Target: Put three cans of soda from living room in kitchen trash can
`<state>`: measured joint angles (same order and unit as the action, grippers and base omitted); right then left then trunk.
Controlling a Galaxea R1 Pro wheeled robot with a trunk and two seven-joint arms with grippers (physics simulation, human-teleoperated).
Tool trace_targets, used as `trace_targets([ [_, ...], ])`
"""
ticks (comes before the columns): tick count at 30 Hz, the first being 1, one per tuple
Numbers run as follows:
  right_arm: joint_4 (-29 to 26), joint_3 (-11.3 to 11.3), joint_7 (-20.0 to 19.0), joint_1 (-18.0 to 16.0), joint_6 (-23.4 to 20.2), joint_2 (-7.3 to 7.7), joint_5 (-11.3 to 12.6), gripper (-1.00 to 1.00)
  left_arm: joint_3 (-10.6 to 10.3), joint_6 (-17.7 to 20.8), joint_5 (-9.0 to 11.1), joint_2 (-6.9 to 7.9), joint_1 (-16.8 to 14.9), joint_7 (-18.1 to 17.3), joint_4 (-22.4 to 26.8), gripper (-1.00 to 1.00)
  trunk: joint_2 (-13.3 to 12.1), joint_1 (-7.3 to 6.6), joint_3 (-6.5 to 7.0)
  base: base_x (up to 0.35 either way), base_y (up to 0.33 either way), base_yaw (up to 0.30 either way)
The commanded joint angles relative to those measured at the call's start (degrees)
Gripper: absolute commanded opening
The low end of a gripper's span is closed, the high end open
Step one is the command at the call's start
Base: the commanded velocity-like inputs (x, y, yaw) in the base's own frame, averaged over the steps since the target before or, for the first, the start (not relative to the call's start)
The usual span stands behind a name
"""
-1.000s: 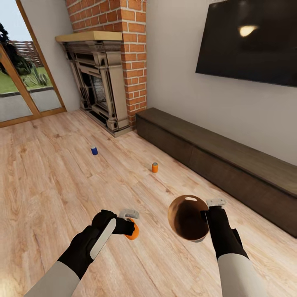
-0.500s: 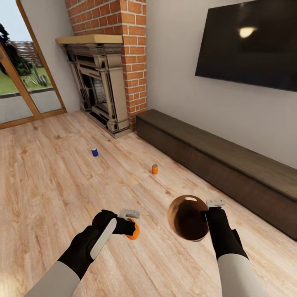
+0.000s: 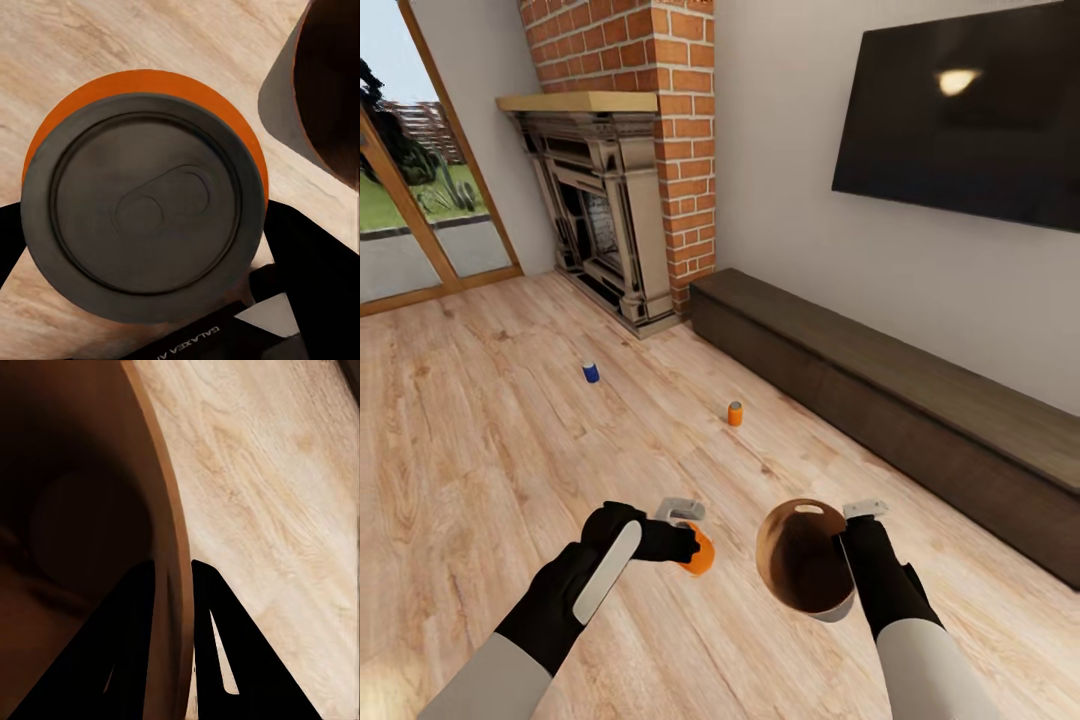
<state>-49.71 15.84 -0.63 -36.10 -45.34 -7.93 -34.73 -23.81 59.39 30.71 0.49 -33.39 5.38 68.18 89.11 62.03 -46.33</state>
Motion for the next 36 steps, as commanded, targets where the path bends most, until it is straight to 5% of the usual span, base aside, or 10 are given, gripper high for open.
trace_targets([
  [1,0.27,-0.36,-0.18,-0.02,0.02,-0.06,-0.06,-1.00,0.00,0.14,0.10,0.02,0.00,-0.01,0.84,-1.00,-0.41,-0.23,0.19,0.000,0.000,0.000],
  [17,2.71,-3.11,-0.07,-0.02,0.08,-0.57,0.27,-1.00,-0.24,0.28,0.49,-0.43,0.08,-3.20,5.28,-1.00,-6.83,-3.74,3.06,0.000,0.000,0.000],
  [36,3.46,-5.37,-0.09,-0.02,0.08,-2.07,0.36,-1.00,-0.73,-0.53,0.08,-4.21,0.16,-3.62,4.68,-1.00,-14.45,-7.92,6.47,0.000,0.000,0.000],
])
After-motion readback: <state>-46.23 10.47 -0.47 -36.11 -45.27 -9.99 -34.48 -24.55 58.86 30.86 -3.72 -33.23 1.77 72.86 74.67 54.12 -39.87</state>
